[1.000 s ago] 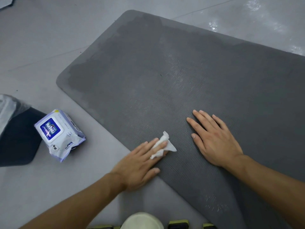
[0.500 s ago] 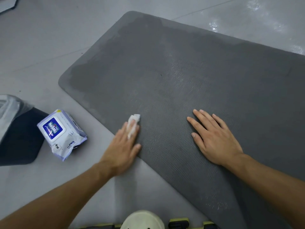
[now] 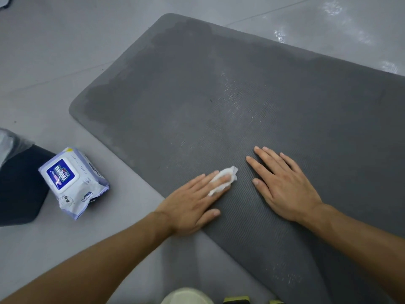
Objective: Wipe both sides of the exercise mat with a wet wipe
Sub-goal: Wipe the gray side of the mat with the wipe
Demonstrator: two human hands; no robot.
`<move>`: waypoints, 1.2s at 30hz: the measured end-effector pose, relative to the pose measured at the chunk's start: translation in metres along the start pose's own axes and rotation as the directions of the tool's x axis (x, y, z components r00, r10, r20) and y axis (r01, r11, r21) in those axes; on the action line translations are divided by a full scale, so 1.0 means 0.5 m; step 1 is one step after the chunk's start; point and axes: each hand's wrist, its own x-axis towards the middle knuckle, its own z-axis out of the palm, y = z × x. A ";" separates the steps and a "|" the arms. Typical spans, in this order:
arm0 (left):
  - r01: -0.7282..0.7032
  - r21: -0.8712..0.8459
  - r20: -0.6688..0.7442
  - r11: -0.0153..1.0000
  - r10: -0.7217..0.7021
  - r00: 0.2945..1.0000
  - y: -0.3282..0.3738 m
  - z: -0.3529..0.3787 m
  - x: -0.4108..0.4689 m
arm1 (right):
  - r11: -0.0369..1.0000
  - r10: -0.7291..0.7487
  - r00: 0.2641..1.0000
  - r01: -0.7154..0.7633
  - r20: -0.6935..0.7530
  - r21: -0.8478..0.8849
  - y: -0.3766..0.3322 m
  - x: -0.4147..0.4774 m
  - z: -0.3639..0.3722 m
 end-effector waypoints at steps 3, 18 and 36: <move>0.083 -0.069 -0.029 0.994 -0.085 0.996 -0.048 -0.018 0.039 | 1.000 0.014 1.000 -0.014 0.000 -0.017 0.008 0.011 -0.005; 0.694 -0.382 -0.110 0.610 -0.776 0.621 -0.282 -0.085 0.226 | 0.941 0.337 0.934 -0.337 -0.119 0.022 0.156 0.157 -0.040; 0.136 -0.144 -0.046 0.980 -0.144 0.989 0.029 -0.087 0.370 | 0.933 0.360 0.919 -0.356 -0.158 0.053 0.158 0.156 -0.045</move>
